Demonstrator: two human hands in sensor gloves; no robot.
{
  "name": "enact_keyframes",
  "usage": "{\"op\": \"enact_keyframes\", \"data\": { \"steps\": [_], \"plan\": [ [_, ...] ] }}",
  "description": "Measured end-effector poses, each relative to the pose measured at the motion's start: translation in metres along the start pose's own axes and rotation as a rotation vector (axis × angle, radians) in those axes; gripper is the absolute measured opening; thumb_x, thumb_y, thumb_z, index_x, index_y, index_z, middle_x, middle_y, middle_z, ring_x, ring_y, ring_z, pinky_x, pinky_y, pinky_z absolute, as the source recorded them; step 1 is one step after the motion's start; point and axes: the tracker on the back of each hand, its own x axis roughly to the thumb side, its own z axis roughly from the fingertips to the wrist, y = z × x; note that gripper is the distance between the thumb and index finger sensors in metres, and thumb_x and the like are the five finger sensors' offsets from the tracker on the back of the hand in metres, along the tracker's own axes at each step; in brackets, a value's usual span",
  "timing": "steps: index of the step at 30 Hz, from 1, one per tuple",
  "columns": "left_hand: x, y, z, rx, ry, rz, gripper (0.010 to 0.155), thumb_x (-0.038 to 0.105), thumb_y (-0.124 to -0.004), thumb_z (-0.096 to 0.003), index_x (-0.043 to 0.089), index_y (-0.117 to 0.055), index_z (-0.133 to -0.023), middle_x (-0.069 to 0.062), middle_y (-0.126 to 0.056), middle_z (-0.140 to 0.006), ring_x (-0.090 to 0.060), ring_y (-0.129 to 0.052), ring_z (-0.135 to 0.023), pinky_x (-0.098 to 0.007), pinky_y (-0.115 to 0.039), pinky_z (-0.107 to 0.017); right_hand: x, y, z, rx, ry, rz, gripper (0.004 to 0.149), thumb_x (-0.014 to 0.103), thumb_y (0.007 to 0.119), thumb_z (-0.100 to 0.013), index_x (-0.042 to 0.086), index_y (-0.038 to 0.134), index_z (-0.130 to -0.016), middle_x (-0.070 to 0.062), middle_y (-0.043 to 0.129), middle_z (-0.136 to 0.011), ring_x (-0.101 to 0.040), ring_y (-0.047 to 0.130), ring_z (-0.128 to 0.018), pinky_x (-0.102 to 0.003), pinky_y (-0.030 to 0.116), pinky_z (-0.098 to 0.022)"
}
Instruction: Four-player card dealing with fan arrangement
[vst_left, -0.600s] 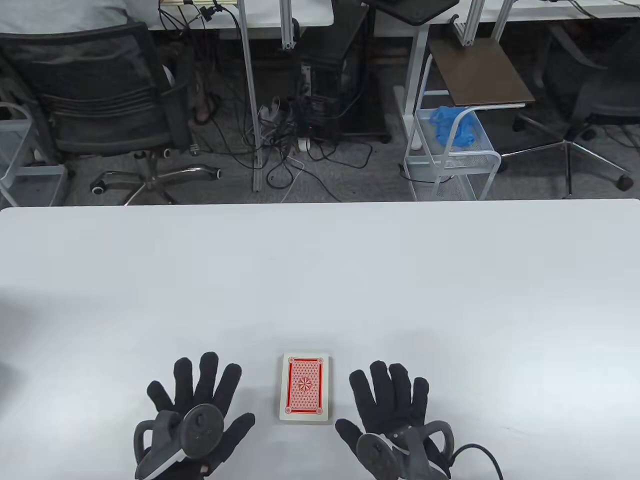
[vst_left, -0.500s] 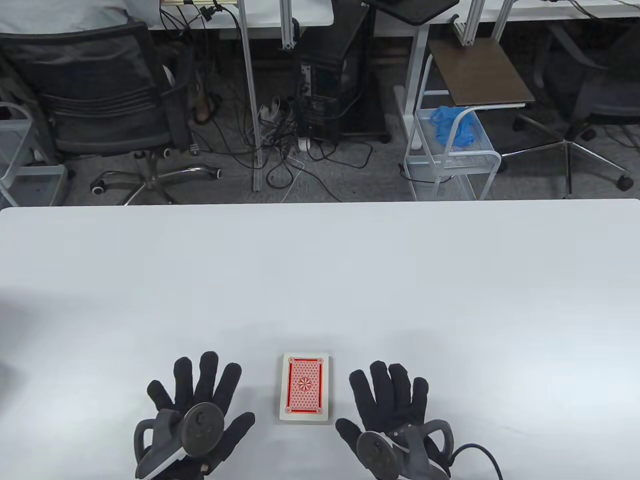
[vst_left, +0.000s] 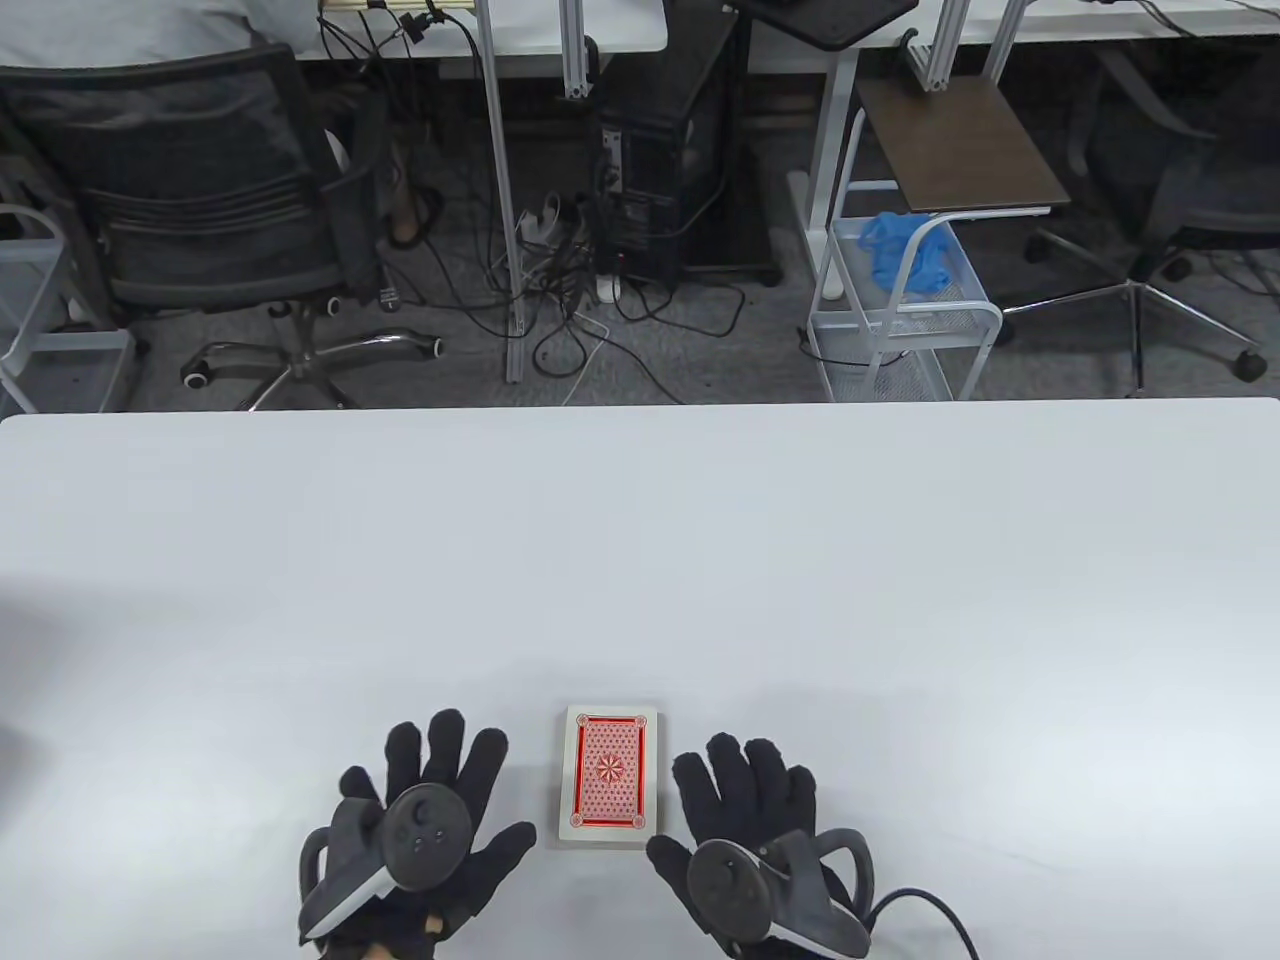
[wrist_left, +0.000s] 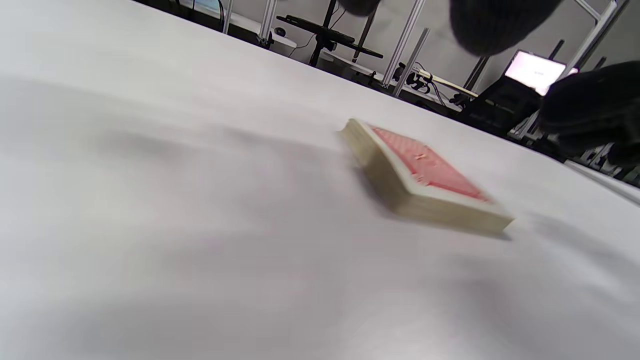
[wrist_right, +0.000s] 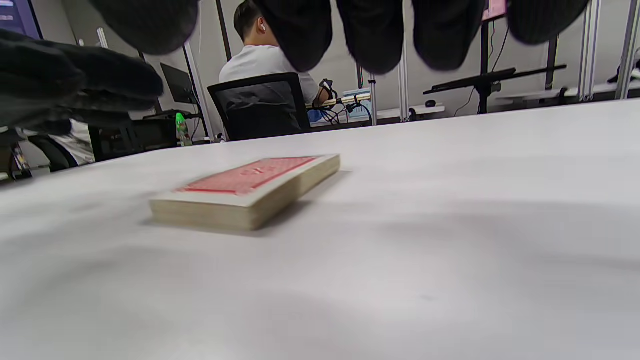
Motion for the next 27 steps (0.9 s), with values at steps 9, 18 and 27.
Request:
{"op": "enact_keyframes", "data": {
  "steps": [9,18,27],
  "plan": [
    [0.02,-0.026,-0.036,-0.181,0.187,0.489,0.08,0.061,-0.066,-0.0563,0.015,-0.047,-0.118,-0.029,-0.057,-0.12,-0.056,-0.072,-0.097,-0.066,-0.073,-0.066,0.005,0.035,-0.047,0.112,0.283,-0.661,0.081,0.047,0.058,-0.064,-0.01,0.04,-0.119,-0.049,0.04,-0.114,-0.069,0.058,-0.094,-0.075,0.062,-0.059],
    [0.015,-0.028,-0.041,-0.181,0.184,0.543,0.075,0.054,-0.066,-0.0578,0.011,-0.049,-0.117,-0.029,-0.058,-0.118,-0.055,-0.072,-0.094,-0.058,-0.086,-0.06,-0.008,0.044,-0.054,0.105,0.46,-0.88,0.088,0.033,0.071,-0.061,-0.021,0.027,-0.115,-0.048,0.049,-0.11,-0.058,0.068,-0.086,-0.061,0.078,-0.052],
    [0.002,-0.032,-0.039,-0.219,0.128,0.688,0.075,0.053,-0.066,-0.0573,0.012,-0.048,-0.117,-0.028,-0.058,-0.118,-0.054,-0.075,-0.092,-0.055,-0.083,-0.064,0.004,0.053,-0.058,0.136,0.391,-0.697,0.066,0.039,0.077,-0.059,-0.004,0.06,-0.106,-0.007,0.088,-0.082,-0.023,0.093,-0.052,-0.045,0.087,-0.036]
  ]
}}
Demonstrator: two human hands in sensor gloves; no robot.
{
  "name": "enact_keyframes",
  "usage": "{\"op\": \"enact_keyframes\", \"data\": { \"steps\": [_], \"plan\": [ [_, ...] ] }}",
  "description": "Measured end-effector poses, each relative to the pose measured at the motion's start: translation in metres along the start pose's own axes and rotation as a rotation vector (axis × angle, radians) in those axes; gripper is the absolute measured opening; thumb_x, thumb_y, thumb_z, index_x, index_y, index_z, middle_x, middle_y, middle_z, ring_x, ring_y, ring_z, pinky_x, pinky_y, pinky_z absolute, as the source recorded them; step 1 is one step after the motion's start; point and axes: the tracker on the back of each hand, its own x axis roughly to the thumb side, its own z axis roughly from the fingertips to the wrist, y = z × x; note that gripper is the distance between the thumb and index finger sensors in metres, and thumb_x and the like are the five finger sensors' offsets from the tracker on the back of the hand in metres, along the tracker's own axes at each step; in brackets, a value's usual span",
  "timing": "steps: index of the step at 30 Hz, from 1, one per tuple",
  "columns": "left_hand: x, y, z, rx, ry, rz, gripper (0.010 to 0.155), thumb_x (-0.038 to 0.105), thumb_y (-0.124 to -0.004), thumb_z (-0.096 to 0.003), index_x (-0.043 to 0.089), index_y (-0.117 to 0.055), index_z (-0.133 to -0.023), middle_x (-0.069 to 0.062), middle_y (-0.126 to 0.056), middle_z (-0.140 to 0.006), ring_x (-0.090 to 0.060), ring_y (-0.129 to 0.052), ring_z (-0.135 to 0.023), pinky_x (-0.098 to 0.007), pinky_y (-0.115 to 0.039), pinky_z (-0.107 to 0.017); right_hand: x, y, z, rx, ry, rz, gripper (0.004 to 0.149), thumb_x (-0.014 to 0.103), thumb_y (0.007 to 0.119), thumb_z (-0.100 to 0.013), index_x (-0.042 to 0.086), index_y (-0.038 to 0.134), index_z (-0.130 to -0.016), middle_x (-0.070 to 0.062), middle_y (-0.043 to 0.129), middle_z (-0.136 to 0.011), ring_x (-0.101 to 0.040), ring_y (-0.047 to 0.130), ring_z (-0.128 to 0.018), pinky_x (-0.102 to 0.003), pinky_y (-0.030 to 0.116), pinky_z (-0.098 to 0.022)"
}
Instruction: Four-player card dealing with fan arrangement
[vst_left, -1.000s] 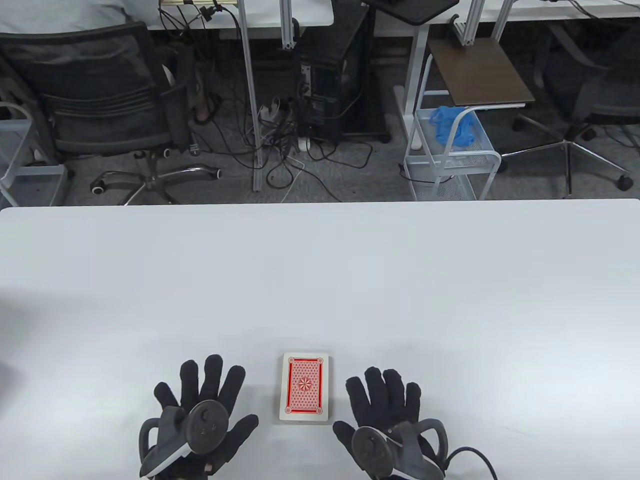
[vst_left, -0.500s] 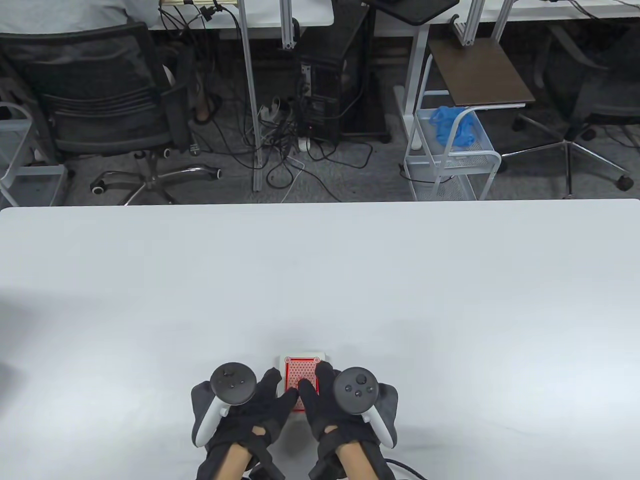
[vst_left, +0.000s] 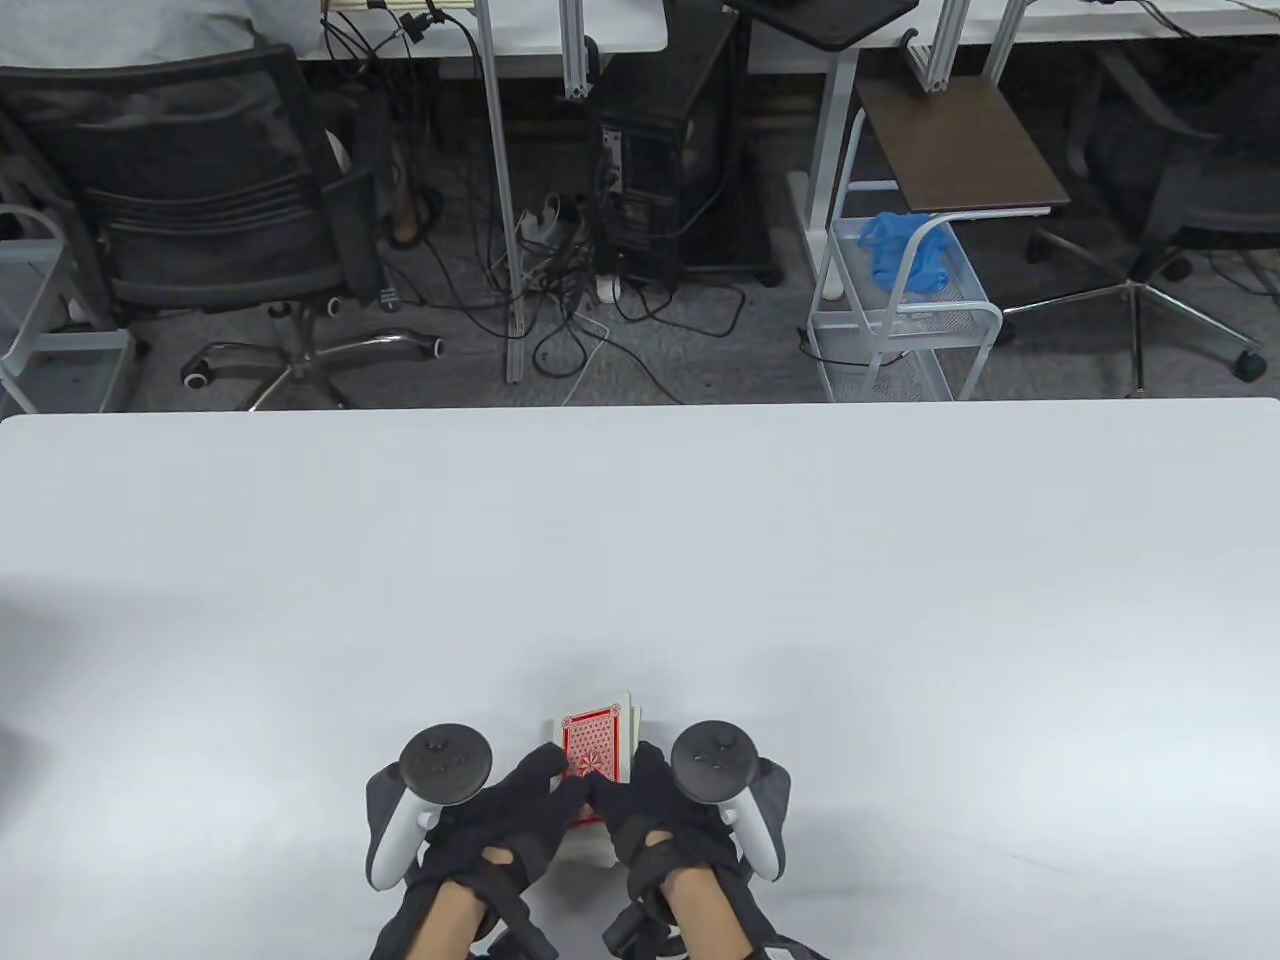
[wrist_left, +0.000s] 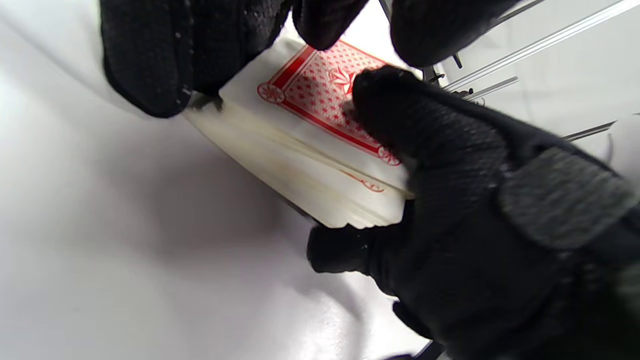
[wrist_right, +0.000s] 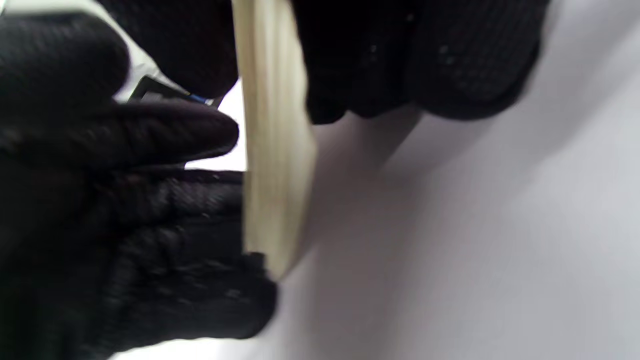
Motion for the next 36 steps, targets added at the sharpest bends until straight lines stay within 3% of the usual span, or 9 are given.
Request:
{"op": "enact_keyframes", "data": {
  "steps": [4,8,11,13,18,22,27,33,36],
  "plan": [
    [-0.021,0.018,0.008,0.044,-0.081,0.261,0.084,0.057,-0.071,-0.0561,0.01,-0.038,-0.118,-0.028,-0.053,-0.12,-0.058,-0.068,-0.099,-0.066,-0.072,-0.067,0.004,-0.015,0.011,-0.122,-0.181,-0.14,0.061,0.04,0.075,-0.059,0.001,0.058,-0.103,-0.004,0.086,-0.079,-0.017,0.1,-0.048,-0.043,0.092,-0.034],
    [-0.014,0.026,0.012,-0.045,-0.247,0.282,0.097,0.07,-0.074,-0.0519,0.013,-0.033,-0.12,-0.022,-0.051,-0.124,-0.054,-0.074,-0.106,-0.067,-0.077,-0.065,0.016,-0.025,0.021,-0.026,-0.418,-0.373,0.061,0.039,0.074,-0.06,0.002,0.055,-0.104,-0.005,0.084,-0.079,-0.021,0.102,-0.049,-0.045,0.092,-0.035],
    [-0.002,0.009,0.013,-0.212,-0.347,0.538,0.083,0.06,-0.077,-0.0547,0.017,-0.044,-0.118,-0.018,-0.063,-0.121,-0.051,-0.081,-0.103,-0.062,-0.085,-0.06,0.027,-0.024,0.032,0.026,-0.498,-0.363,0.06,0.039,0.073,-0.061,0.004,0.051,-0.104,-0.005,0.08,-0.081,-0.023,0.097,-0.054,-0.048,0.088,-0.041],
    [0.001,0.003,0.018,-0.188,-0.362,0.63,0.067,0.048,-0.075,-0.0581,0.022,-0.052,-0.115,-0.016,-0.072,-0.116,-0.05,-0.086,-0.098,-0.056,-0.091,-0.053,0.03,-0.027,0.039,-0.035,-0.515,-0.355,0.059,0.04,0.072,-0.061,0.005,0.051,-0.104,-0.006,0.08,-0.08,-0.023,0.095,-0.051,-0.048,0.086,-0.039],
    [0.013,0.006,0.025,-0.138,-0.447,0.64,0.054,0.042,-0.076,-0.0572,0.025,-0.065,-0.107,-0.013,-0.078,-0.111,-0.044,-0.092,-0.095,-0.054,-0.094,-0.05,0.051,-0.039,0.064,-0.383,-0.534,0.142,0.074,0.054,0.071,-0.059,0.0,0.053,-0.105,-0.006,0.08,-0.077,-0.022,0.095,-0.045,-0.048,0.088,-0.033],
    [0.013,0.012,0.031,-0.023,-0.472,0.666,0.054,0.04,-0.08,-0.0568,0.026,-0.065,-0.106,-0.002,-0.091,-0.104,-0.037,-0.106,-0.081,-0.05,-0.097,-0.046,0.06,-0.039,0.077,-0.566,-0.498,0.339,0.085,0.063,0.074,-0.055,-0.002,0.05,-0.105,-0.014,0.075,-0.084,-0.031,0.094,-0.054,-0.055,0.086,-0.038],
    [0.008,0.016,0.036,0.017,-0.425,0.716,0.054,0.038,-0.09,-0.052,0.032,-0.071,-0.102,0.007,-0.095,-0.1,-0.034,-0.109,-0.078,-0.049,-0.099,-0.043,0.065,-0.041,0.079,-0.557,-0.524,0.28,0.061,0.057,0.08,-0.051,0.009,0.072,-0.087,0.003,0.085,-0.057,-0.016,0.097,-0.037,-0.047,0.091,-0.031],
    [0.001,0.015,0.028,-0.134,-0.436,0.796,0.058,0.038,-0.088,-0.0531,0.03,-0.067,-0.106,0.003,-0.092,-0.103,-0.037,-0.107,-0.079,-0.049,-0.098,-0.043,0.059,-0.045,0.077,-0.515,-0.568,0.098,0.049,0.046,0.083,-0.051,0.008,0.079,-0.082,0.003,0.093,-0.055,-0.016,0.103,-0.038,-0.046,0.093,-0.032],
    [-0.002,0.02,0.029,-0.118,-0.416,0.809,0.058,0.036,-0.088,-0.0526,0.028,-0.067,-0.106,0.002,-0.092,-0.103,-0.037,-0.108,-0.078,-0.048,-0.099,-0.042,0.039,-0.052,0.058,-0.273,-0.536,-0.229,0.044,0.041,0.079,-0.055,0.01,0.085,-0.086,0.002,0.1,-0.061,-0.021,0.107,-0.047,-0.049,0.092,-0.039]
  ]
}}
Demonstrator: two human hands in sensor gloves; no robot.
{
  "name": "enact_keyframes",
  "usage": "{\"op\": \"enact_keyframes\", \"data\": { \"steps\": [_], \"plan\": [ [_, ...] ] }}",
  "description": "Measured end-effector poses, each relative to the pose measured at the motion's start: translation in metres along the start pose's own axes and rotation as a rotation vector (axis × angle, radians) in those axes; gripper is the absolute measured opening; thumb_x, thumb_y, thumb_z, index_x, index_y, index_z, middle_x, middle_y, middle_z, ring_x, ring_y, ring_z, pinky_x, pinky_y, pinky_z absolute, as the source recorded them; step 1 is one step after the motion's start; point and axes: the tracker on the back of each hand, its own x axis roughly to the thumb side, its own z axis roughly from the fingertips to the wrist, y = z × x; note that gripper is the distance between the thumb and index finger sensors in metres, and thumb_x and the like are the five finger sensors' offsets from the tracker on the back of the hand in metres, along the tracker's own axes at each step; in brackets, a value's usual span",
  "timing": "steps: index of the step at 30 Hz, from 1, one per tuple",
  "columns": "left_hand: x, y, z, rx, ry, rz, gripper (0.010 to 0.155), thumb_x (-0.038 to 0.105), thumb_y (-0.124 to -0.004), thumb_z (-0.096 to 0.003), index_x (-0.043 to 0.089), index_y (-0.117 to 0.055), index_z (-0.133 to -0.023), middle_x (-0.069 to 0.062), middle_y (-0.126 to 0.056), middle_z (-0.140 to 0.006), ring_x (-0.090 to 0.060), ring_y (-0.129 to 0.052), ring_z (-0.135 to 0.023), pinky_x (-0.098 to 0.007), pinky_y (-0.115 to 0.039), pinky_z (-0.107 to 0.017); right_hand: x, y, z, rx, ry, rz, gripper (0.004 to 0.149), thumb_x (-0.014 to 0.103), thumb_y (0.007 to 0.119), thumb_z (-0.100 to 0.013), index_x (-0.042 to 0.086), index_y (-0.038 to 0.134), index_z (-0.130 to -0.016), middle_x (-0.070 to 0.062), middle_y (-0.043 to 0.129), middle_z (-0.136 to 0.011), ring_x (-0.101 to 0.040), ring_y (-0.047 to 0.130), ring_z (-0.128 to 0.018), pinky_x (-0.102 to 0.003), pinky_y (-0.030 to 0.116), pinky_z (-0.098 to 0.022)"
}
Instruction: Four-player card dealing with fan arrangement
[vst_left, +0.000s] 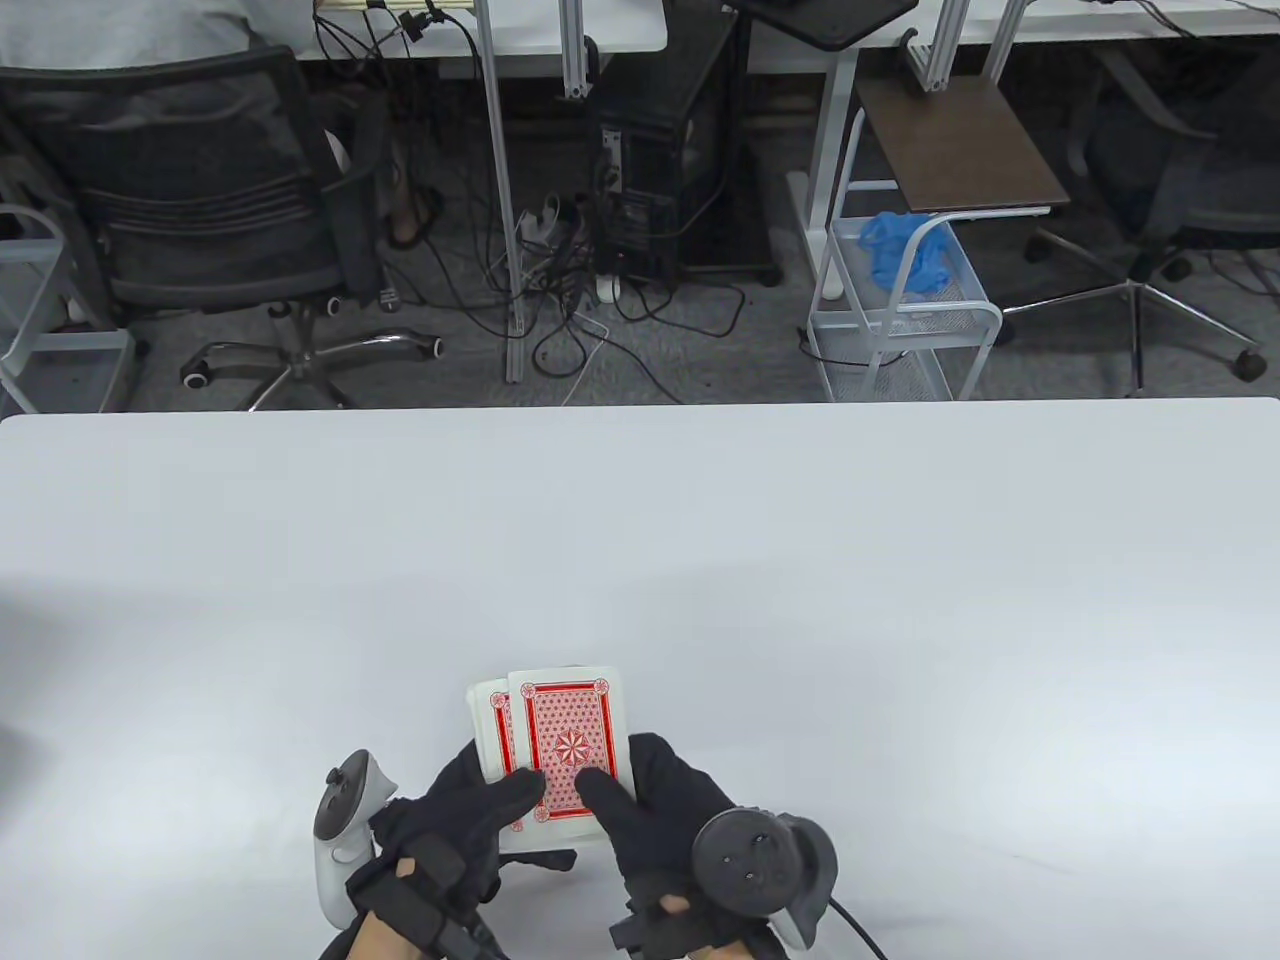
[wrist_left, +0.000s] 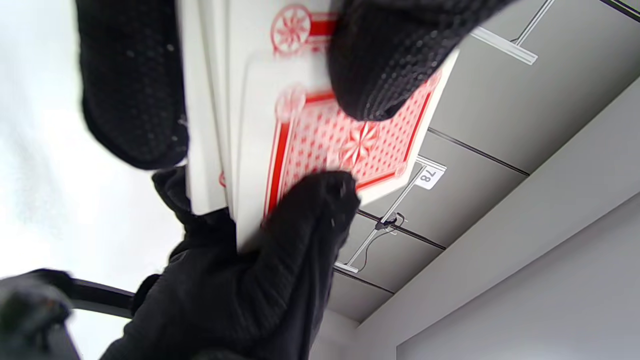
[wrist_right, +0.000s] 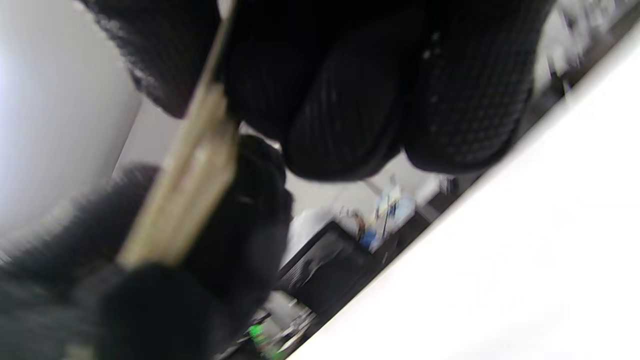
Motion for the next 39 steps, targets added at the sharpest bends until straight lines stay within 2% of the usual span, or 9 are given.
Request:
{"op": "enact_keyframes", "data": {
  "steps": [4,7,10,17,25,29,33,36,39],
  "plan": [
    [0.017,0.014,0.01,0.178,-0.054,-0.103,0.056,0.036,-0.085,-0.0542,0.029,-0.066,-0.107,0.003,-0.091,-0.103,-0.036,-0.107,-0.078,-0.048,-0.099,-0.043,-0.038,-0.008,-0.001,0.011,0.154,-0.33,0.045,0.036,0.063,-0.064,0.004,0.084,-0.087,-0.008,0.101,-0.068,-0.035,0.104,-0.054,-0.059,0.086,-0.043],
    [0.032,0.031,0.025,0.369,-0.1,-0.126,0.056,0.036,-0.084,-0.0548,0.029,-0.065,-0.107,0.002,-0.09,-0.104,-0.037,-0.106,-0.08,-0.049,-0.098,-0.043,-0.055,-0.016,0.004,-0.117,0.25,-0.016,0.042,0.037,0.055,-0.065,0.009,0.085,-0.073,-0.009,0.095,-0.057,-0.043,0.097,-0.057,-0.067,0.079,-0.045],
    [0.041,0.042,0.036,0.433,-0.14,-0.08,0.056,0.035,-0.083,-0.0555,0.03,-0.064,-0.108,0.002,-0.088,-0.106,-0.04,-0.103,-0.082,-0.051,-0.098,-0.041,-0.061,-0.011,-0.006,-0.054,0.307,0.308,0.038,0.038,0.061,-0.064,0.009,0.086,-0.067,-0.017,0.087,-0.075,-0.051,0.085,-0.073,-0.072,0.07,-0.054],
    [0.051,0.039,0.037,0.396,-0.189,-0.131,0.054,0.035,-0.082,-0.0562,0.033,-0.065,-0.108,0.003,-0.087,-0.108,-0.041,-0.099,-0.086,-0.053,-0.095,-0.044,-0.064,0.037,-0.055,0.109,0.556,0.547,0.041,0.035,0.074,-0.061,0.003,0.084,-0.085,-0.03,0.061,-0.097,-0.063,0.057,-0.089,-0.078,0.053,-0.061],
    [0.055,0.032,0.037,0.36,-0.202,-0.162,0.054,0.037,-0.084,-0.0546,0.03,-0.069,-0.106,0.007,-0.09,-0.105,-0.038,-0.102,-0.084,-0.051,-0.097,-0.043,-0.06,0.09,-0.084,0.238,0.474,1.27,0.05,0.054,0.074,-0.058,0.007,0.089,-0.068,-0.023,0.075,-0.089,-0.058,0.071,-0.084,-0.077,0.059,-0.06],
    [0.056,0.031,0.037,0.366,-0.157,-0.221,0.054,0.038,-0.084,-0.0543,0.029,-0.07,-0.106,0.004,-0.091,-0.105,-0.037,-0.103,-0.085,-0.051,-0.097,-0.043,-0.033,0.074,-0.084,0.136,0.367,1.003,0.048,0.044,0.065,-0.062,0.008,0.086,-0.085,-0.024,0.077,-0.092,-0.056,0.079,-0.08,-0.074,0.066,-0.057],
    [0.046,0.026,0.029,0.314,-0.106,-0.22,0.054,0.038,-0.084,-0.0546,0.032,-0.069,-0.106,0.008,-0.089,-0.106,-0.037,-0.102,-0.085,-0.051,-0.096,-0.044,0.01,0.051,-0.06,0.029,0.135,0.392,0.073,0.047,0.043,-0.059,-0.004,0.079,-0.097,-0.025,0.099,-0.077,-0.035,0.108,-0.035,-0.059,0.089,-0.026],
    [0.034,0.012,0.018,0.169,-0.067,-0.108,0.054,0.036,-0.086,-0.0543,0.032,-0.07,-0.106,0.008,-0.089,-0.106,-0.037,-0.102,-0.086,-0.051,-0.096,-0.044,0.033,0.039,-0.037,0.065,-0.006,0.407,0.079,0.054,0.044,-0.059,-0.005,0.07,-0.106,-0.025,0.095,-0.085,-0.036,0.108,-0.042,-0.058,0.09,-0.03],
    [0.025,-0.002,0.012,0.088,-0.048,-0.081,0.054,0.036,-0.091,-0.0514,0.033,-0.073,-0.102,0.01,-0.095,-0.1,-0.034,-0.107,-0.079,-0.048,-0.099,-0.038,0.041,0.026,-0.017,-0.011,-0.091,0.531,0.079,0.062,0.066,-0.057,-0.001,0.058,-0.105,-0.017,0.082,-0.085,-0.037,0.1,-0.053,-0.059,0.088,-0.037]
  ]
}}
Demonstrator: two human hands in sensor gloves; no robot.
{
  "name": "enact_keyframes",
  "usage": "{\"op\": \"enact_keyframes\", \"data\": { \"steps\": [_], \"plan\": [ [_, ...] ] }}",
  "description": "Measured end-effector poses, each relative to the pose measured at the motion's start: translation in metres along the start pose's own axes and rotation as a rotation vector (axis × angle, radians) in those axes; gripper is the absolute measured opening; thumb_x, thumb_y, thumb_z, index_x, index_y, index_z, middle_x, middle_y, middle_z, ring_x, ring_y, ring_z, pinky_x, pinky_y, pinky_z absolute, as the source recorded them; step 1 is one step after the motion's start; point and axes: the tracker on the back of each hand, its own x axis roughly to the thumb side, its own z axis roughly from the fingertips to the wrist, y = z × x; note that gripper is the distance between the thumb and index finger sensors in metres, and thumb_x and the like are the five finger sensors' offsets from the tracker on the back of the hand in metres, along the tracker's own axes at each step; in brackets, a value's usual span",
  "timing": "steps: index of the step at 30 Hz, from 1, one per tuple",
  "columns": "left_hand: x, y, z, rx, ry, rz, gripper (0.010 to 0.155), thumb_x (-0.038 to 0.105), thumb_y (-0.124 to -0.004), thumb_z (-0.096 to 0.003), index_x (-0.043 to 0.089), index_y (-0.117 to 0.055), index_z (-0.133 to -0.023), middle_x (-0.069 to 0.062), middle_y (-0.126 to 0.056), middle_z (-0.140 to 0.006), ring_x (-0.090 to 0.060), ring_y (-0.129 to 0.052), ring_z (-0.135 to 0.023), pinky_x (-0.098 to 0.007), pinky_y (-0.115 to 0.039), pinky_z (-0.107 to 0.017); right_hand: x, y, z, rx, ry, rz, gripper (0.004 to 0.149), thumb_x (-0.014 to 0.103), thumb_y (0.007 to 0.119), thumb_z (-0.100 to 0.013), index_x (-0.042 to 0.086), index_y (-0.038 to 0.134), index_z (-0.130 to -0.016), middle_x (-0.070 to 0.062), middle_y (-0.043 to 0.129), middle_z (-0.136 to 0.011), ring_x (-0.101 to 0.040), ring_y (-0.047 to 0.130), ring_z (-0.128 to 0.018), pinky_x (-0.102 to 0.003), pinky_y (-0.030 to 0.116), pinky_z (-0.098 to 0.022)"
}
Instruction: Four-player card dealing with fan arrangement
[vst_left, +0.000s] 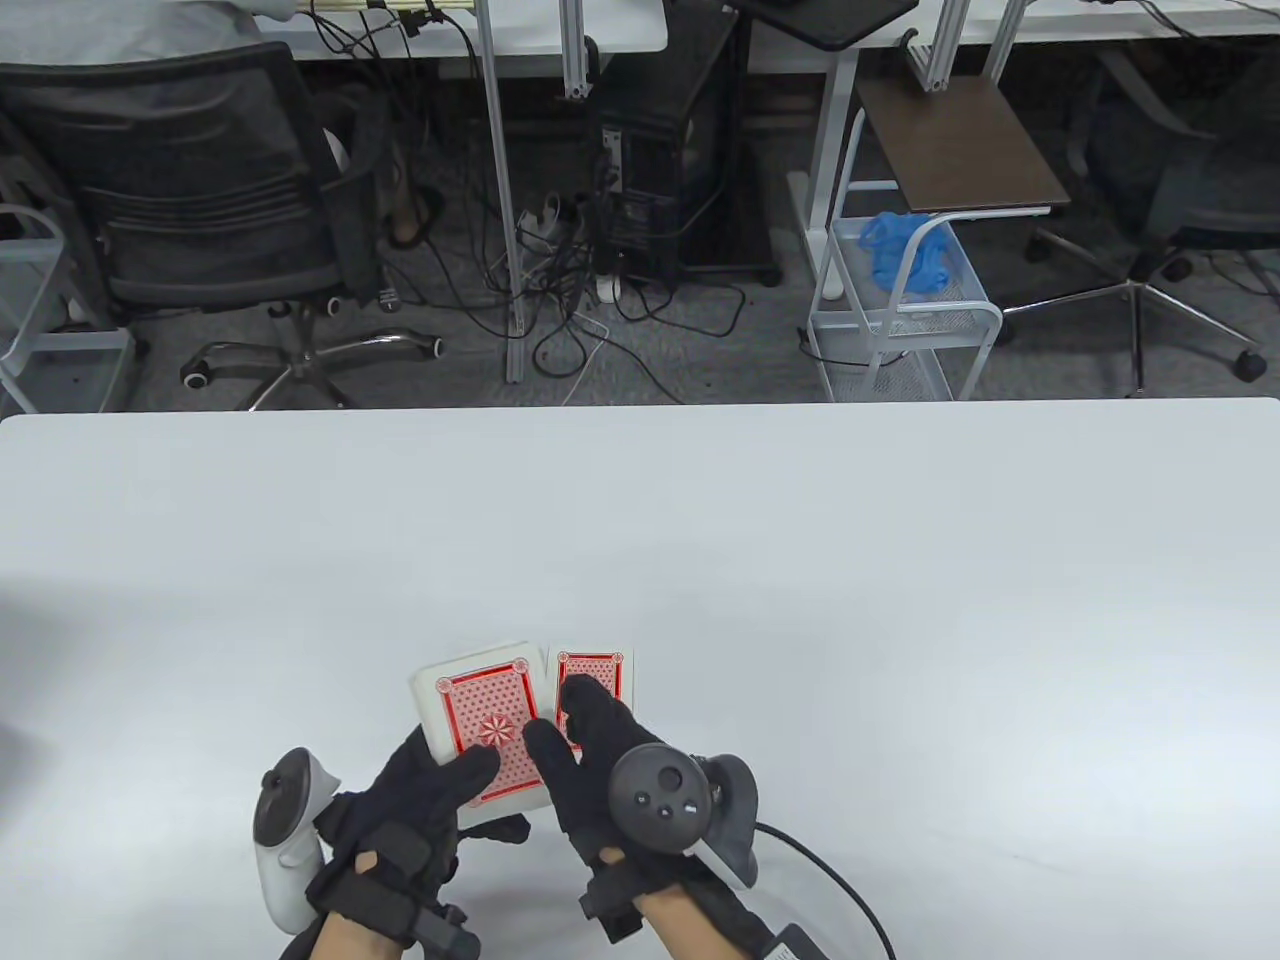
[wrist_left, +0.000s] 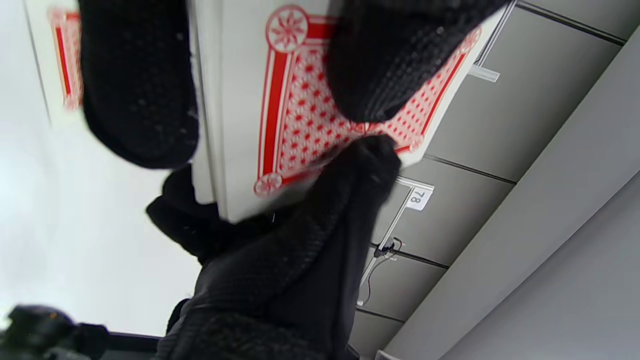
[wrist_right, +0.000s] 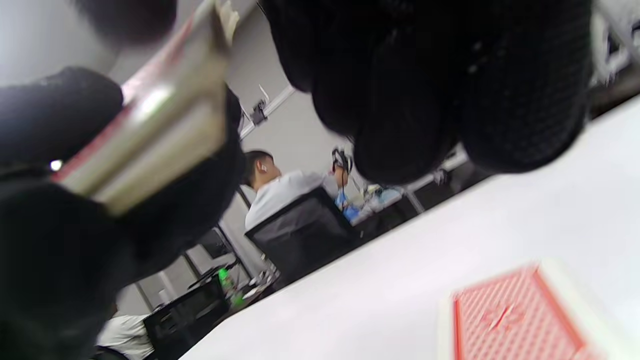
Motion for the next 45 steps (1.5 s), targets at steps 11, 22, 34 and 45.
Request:
{"op": "enact_keyframes", "data": {
  "steps": [11,22,34,45],
  "plan": [
    [-0.015,-0.023,-0.008,-0.139,0.005,0.026,0.057,0.036,-0.088,-0.0527,0.032,-0.069,-0.106,0.005,-0.089,-0.106,-0.037,-0.102,-0.085,-0.049,-0.097,-0.042,-0.036,-0.021,0.028,-0.096,-0.019,-0.249,0.041,0.04,0.081,-0.054,0.011,0.081,-0.084,0.0,0.097,-0.063,-0.025,0.105,-0.053,-0.055,0.089,-0.043],
    [-0.001,0.021,0.008,0.193,-0.015,-0.029,0.055,0.038,-0.084,-0.055,0.03,-0.068,-0.107,0.006,-0.09,-0.105,-0.037,-0.103,-0.084,-0.048,-0.097,-0.041,-0.13,-0.001,0.027,0.243,0.407,-0.076,0.038,0.039,0.071,-0.062,0.006,0.088,-0.072,-0.024,0.074,-0.091,-0.058,0.07,-0.087,-0.076,0.061,-0.059],
    [0.0,0.016,0.006,0.154,-0.012,-0.061,0.054,0.037,-0.083,-0.0553,0.03,-0.068,-0.107,0.005,-0.089,-0.107,-0.038,-0.101,-0.085,-0.05,-0.096,-0.043,-0.131,0.033,0.023,0.46,0.466,0.61,0.048,0.051,0.079,-0.057,0.007,0.087,-0.072,-0.024,0.072,-0.092,-0.06,0.064,-0.09,-0.081,0.05,-0.062],
    [-0.015,-0.025,-0.005,-0.021,0.053,-0.177,0.054,0.038,-0.087,-0.0525,0.031,-0.073,-0.104,0.005,-0.093,-0.103,-0.036,-0.105,-0.082,-0.048,-0.098,-0.041,-0.047,0.002,0.031,-0.066,0.038,-0.203,0.074,0.059,0.059,-0.057,0.002,0.066,-0.104,-0.017,0.09,-0.084,-0.034,0.107,-0.048,-0.056,0.09,-0.034]
  ]
}}
